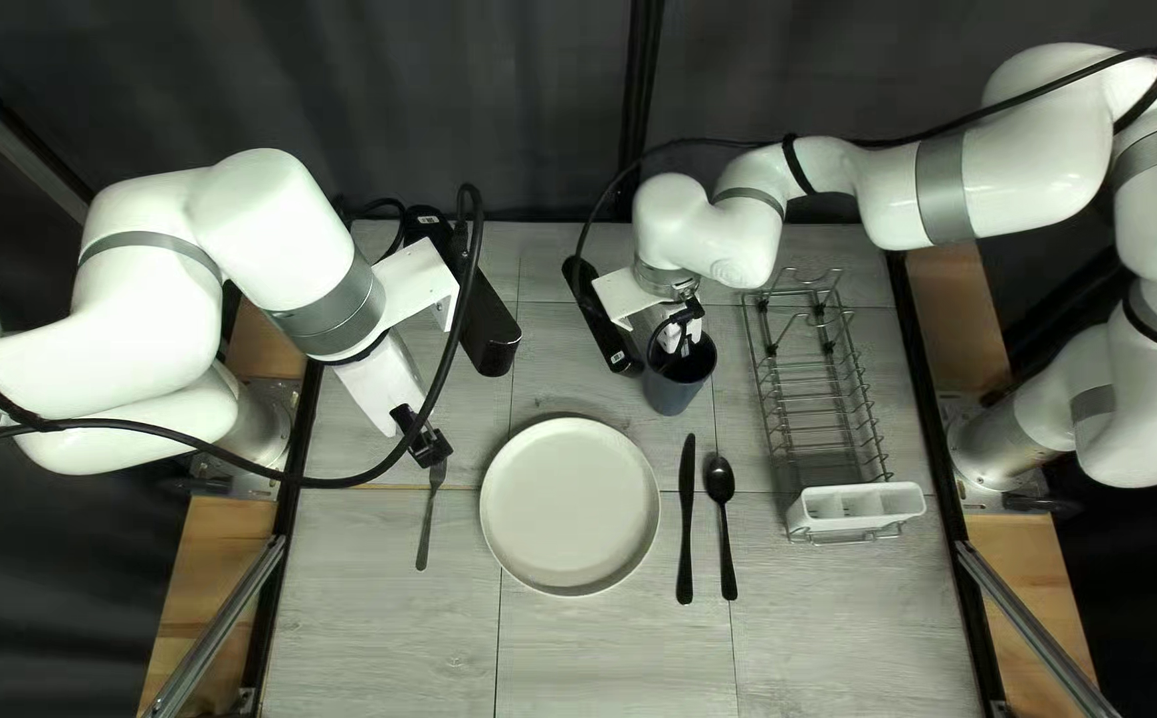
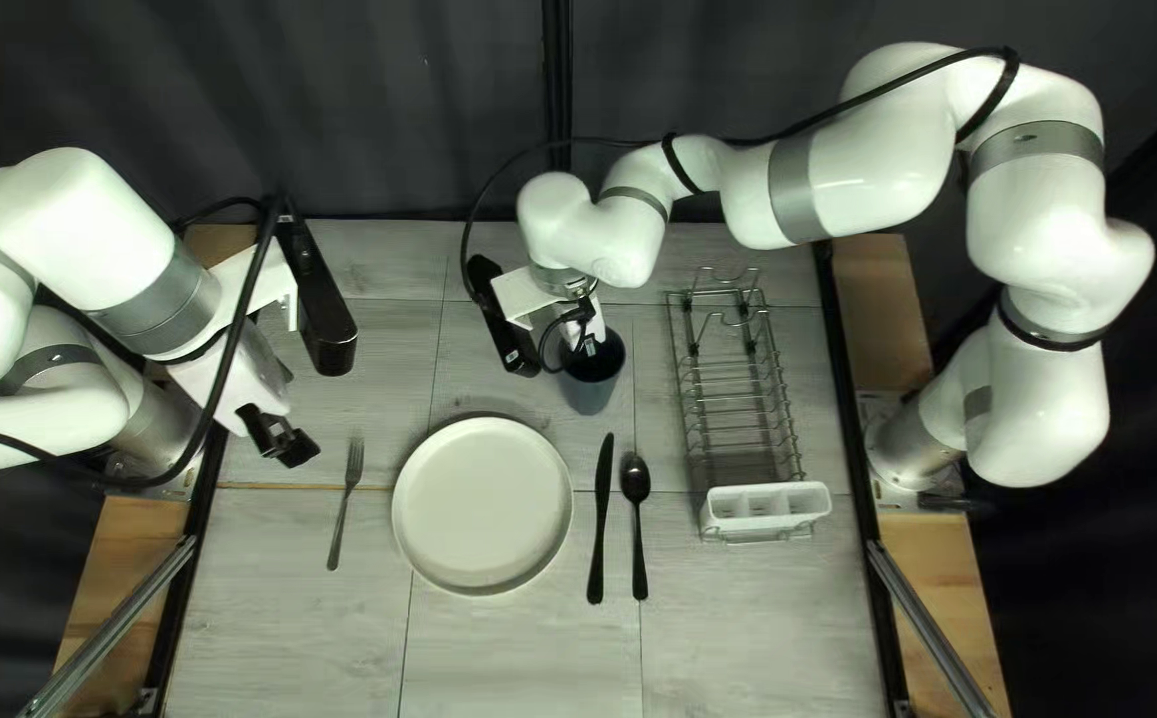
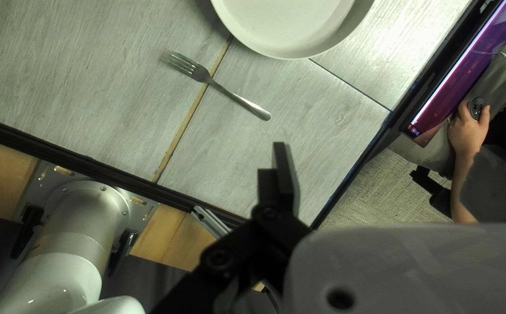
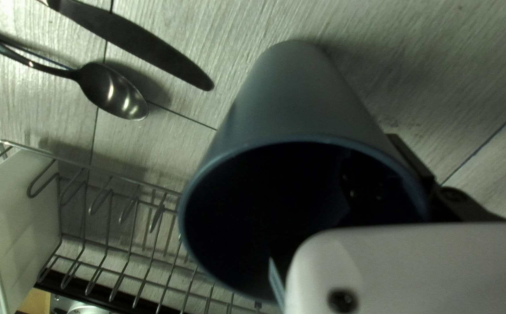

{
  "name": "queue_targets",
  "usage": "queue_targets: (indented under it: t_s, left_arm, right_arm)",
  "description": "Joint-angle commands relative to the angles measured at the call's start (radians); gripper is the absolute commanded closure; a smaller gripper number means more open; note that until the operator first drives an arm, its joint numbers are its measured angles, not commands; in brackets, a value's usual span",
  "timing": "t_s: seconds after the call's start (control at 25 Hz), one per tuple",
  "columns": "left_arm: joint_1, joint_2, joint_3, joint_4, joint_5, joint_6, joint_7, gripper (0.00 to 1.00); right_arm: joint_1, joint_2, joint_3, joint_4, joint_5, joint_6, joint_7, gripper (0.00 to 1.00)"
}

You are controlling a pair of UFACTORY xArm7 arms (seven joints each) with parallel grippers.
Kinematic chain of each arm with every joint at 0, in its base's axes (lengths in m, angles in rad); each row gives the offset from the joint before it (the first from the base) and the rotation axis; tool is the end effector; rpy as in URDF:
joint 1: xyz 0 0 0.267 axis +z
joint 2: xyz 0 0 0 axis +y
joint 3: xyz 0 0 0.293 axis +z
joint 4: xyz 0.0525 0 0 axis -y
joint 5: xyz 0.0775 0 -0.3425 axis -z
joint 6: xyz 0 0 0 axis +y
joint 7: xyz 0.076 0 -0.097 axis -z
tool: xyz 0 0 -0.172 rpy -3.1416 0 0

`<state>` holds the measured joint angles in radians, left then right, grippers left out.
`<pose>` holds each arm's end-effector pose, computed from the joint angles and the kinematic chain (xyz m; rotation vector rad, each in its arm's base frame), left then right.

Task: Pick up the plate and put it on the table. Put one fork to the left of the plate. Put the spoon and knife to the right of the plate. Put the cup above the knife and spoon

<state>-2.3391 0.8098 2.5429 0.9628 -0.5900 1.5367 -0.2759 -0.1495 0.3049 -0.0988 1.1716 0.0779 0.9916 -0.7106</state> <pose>0.3403 -0.0846 0.3510 2.8421 0.8632 0.2006 0.4794 -0.1098 0.0925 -2.9861 -0.6339 0.1435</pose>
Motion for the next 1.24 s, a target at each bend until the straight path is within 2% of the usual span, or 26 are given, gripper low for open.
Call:
queue_targets:
  t_s: [0.04, 0.4, 0.72, 1.24]
  left_arm:
    - [0.0, 0.0, 0.0, 0.0, 0.0, 0.0, 0.0, 0.0]
    - [0.0, 0.0, 0.0, 0.0, 0.0, 0.0, 0.0, 0.0]
    - [0.0, 0.0, 0.0, 0.0, 0.0, 0.0, 0.0, 0.0]
    - [0.0, 0.0, 0.0, 0.0, 0.0, 0.0, 0.0, 0.0]
  right_arm:
    - [0.012, -0.031, -0.002, -0.016, -0.018, -0.005, 0.028, 0.0]
    - [0.072, -0.262, 0.026, -0.041, -0.136, 0.146, 0.209, 0.0]
    - [0.129, -0.523, 0.109, -0.211, -0.164, 0.148, 0.35, 0.0]
    - [0.129, -0.523, 0.109, -0.211, -0.164, 0.148, 0.35, 0.0]
